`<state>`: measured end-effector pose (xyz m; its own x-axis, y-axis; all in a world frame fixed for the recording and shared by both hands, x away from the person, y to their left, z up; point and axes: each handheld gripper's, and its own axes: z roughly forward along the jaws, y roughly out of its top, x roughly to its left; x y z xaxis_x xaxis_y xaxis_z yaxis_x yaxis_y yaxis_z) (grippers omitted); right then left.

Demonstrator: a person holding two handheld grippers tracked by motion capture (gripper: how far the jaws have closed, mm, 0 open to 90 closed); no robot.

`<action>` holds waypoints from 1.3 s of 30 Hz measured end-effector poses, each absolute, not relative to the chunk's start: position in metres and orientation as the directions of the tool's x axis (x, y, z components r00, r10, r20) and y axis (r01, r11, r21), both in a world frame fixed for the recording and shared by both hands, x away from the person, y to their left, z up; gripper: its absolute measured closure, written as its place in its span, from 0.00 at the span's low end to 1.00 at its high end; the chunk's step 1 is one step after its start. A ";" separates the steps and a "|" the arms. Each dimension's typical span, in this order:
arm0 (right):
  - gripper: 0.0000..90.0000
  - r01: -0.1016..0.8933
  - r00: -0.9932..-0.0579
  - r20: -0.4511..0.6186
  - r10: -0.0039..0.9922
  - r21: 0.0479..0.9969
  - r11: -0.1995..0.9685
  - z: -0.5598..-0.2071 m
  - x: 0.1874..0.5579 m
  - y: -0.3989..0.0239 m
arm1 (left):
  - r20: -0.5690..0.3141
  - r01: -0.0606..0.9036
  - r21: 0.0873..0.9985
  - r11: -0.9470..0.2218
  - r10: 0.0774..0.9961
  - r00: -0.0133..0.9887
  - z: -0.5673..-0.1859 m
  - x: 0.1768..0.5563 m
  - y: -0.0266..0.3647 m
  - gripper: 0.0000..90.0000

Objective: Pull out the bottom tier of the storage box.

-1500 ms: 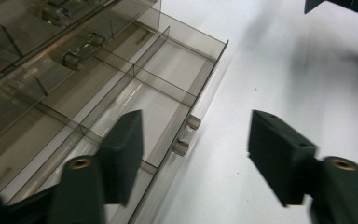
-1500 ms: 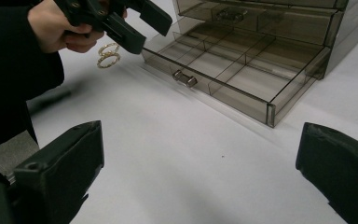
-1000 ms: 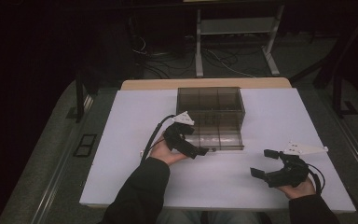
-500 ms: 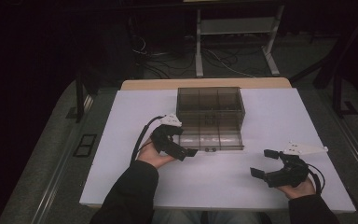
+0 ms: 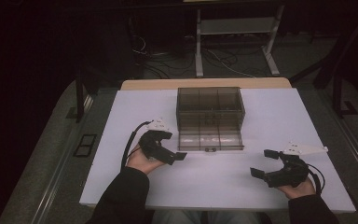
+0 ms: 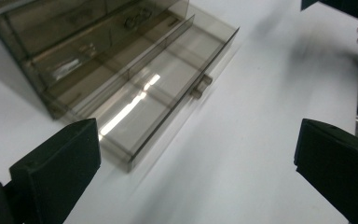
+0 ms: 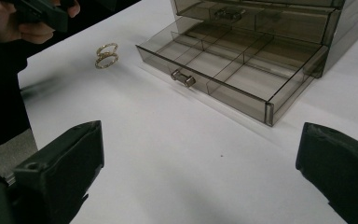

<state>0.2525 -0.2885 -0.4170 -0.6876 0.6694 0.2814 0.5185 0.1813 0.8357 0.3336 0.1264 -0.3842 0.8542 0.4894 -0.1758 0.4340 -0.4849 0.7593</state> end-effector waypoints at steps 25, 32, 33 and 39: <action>0.00 0.521 -0.689 0.279 0.669 0.833 0.189 -0.418 0.253 -0.287 | -0.198 0.491 0.736 -0.466 0.546 0.814 -0.415 0.316 0.167 0.07; 0.00 0.520 -0.689 0.278 0.669 0.833 0.190 -0.418 0.253 -0.287 | -0.174 0.494 0.711 -0.501 0.555 0.813 -0.422 0.313 0.173 0.08; 0.00 0.520 -0.690 0.278 0.669 0.833 0.190 -0.418 0.253 -0.287 | -0.169 0.492 0.709 -0.505 0.556 0.814 -0.423 0.313 0.173 0.08; 0.00 0.523 -0.689 0.281 0.668 0.831 0.190 -0.418 0.253 -0.287 | -0.193 0.502 0.698 -0.511 0.540 0.819 -0.425 0.313 0.176 0.15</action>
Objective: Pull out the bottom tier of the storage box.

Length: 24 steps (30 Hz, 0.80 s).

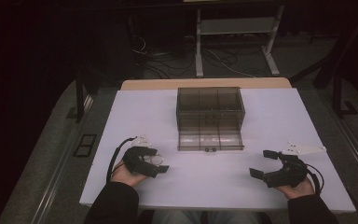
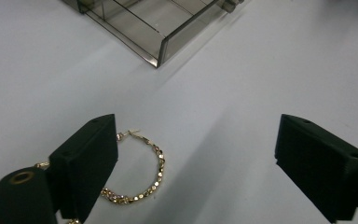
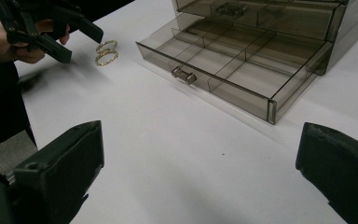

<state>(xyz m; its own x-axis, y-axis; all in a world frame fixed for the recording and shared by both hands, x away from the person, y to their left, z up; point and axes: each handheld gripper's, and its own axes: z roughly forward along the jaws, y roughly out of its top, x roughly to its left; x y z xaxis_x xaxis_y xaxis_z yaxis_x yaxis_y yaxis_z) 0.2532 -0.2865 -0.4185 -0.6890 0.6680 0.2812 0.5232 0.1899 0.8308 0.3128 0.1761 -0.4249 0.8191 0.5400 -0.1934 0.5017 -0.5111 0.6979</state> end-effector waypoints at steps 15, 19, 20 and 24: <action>0.00 0.524 -0.691 0.281 0.666 0.829 0.194 -0.419 0.253 -0.286 | -0.162 0.500 0.657 -0.564 0.542 0.825 -0.434 0.312 0.174 0.27; 0.00 0.524 -0.692 0.279 0.665 0.829 0.197 -0.419 0.253 -0.286 | -0.143 0.493 0.653 -0.574 0.546 0.825 -0.435 0.311 0.175 0.32; 0.00 0.523 -0.694 0.276 0.664 0.828 0.202 -0.419 0.253 -0.286 | -0.137 0.489 0.649 -0.583 0.543 0.828 -0.435 0.311 0.175 0.33; 0.00 0.524 -0.692 0.281 0.665 0.829 0.196 -0.419 0.253 -0.286 | -0.119 0.487 0.642 -0.592 0.551 0.826 -0.437 0.310 0.175 0.39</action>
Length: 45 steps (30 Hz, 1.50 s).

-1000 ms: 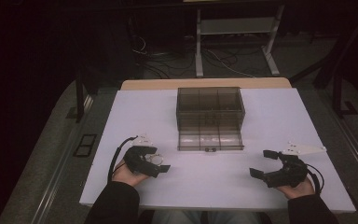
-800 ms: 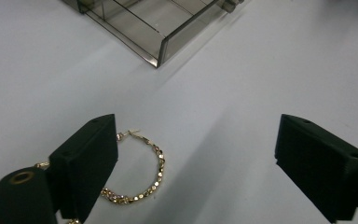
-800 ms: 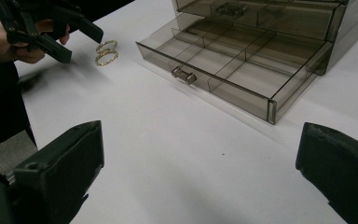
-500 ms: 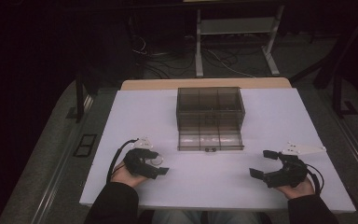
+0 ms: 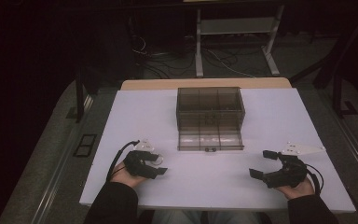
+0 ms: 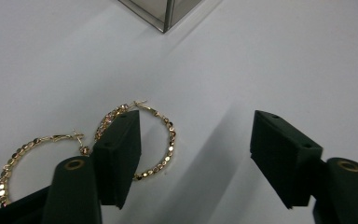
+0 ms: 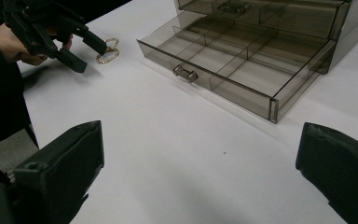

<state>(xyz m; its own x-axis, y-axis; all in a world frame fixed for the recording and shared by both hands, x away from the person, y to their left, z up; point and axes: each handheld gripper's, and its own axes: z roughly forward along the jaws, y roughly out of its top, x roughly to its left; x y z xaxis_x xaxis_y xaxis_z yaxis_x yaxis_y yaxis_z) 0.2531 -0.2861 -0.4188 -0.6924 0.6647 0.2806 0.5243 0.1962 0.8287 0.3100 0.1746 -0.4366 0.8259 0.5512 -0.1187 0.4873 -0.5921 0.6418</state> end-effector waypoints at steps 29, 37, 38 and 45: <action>0.00 0.520 -0.693 0.276 0.665 0.831 0.197 -0.418 0.254 -0.287 | -0.163 0.550 0.597 -0.585 0.583 0.796 -0.436 0.318 0.178 0.98; 0.00 0.520 -0.694 0.275 0.666 0.831 0.199 -0.418 0.253 -0.288 | -0.195 0.561 0.628 -0.540 0.588 0.785 -0.427 0.317 0.182 0.98; 0.00 0.520 -0.694 0.274 0.666 0.831 0.199 -0.418 0.253 -0.288 | -0.200 0.564 0.630 -0.534 0.590 0.782 -0.425 0.317 0.183 0.98; 0.00 0.521 -0.691 0.278 0.667 0.832 0.193 -0.418 0.253 -0.288 | -0.233 0.579 0.663 -0.474 0.604 0.762 -0.414 0.317 0.186 0.98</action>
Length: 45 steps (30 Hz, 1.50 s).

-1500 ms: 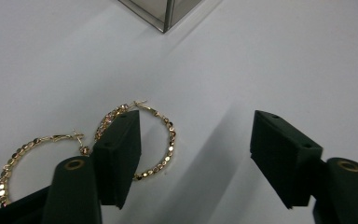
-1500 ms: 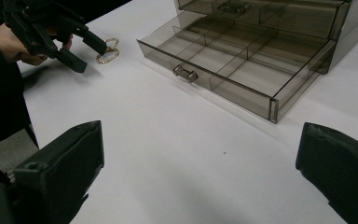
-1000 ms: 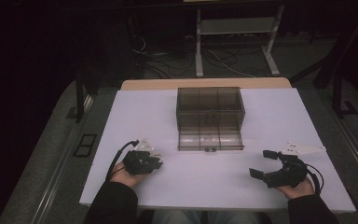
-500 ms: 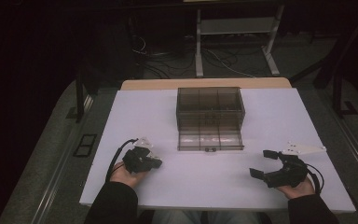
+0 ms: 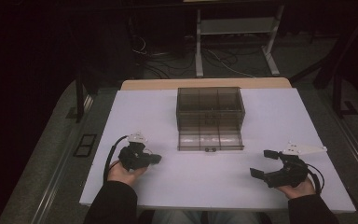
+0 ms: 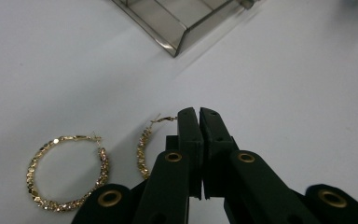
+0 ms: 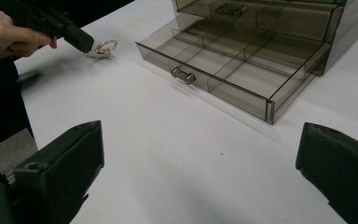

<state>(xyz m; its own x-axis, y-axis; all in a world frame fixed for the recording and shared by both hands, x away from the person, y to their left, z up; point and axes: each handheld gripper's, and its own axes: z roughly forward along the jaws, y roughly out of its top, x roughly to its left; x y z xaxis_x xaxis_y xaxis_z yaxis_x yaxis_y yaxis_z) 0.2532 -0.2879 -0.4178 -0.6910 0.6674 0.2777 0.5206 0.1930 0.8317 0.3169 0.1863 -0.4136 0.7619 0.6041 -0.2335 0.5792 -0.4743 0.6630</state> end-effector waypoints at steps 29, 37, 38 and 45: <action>0.00 0.525 -0.689 0.287 0.666 0.831 0.184 -0.417 0.252 -0.289 | -0.223 0.539 0.714 -0.446 0.586 0.779 -0.355 0.328 0.179 0.98; 0.00 0.523 -0.690 0.288 0.664 0.833 0.182 -0.417 0.252 -0.289 | -0.196 0.517 0.718 -0.466 0.577 0.793 -0.341 0.333 0.172 0.98; 0.00 0.523 -0.690 0.289 0.664 0.833 0.182 -0.417 0.252 -0.289 | -0.195 0.515 0.718 -0.467 0.576 0.794 -0.339 0.334 0.170 0.98; 0.00 0.522 -0.691 0.289 0.663 0.833 0.181 -0.417 0.252 -0.290 | -0.164 0.488 0.710 -0.508 0.554 0.816 -0.323 0.341 0.157 0.98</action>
<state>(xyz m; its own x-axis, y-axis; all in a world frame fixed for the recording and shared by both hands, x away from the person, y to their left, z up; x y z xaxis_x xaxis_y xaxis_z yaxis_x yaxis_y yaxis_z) 0.2521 -0.2896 -0.4165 -0.6905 0.6630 0.2890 0.5222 0.1805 0.8335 0.3411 0.1571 -0.3234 0.8160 0.5543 -0.1641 0.4877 -0.5077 0.7101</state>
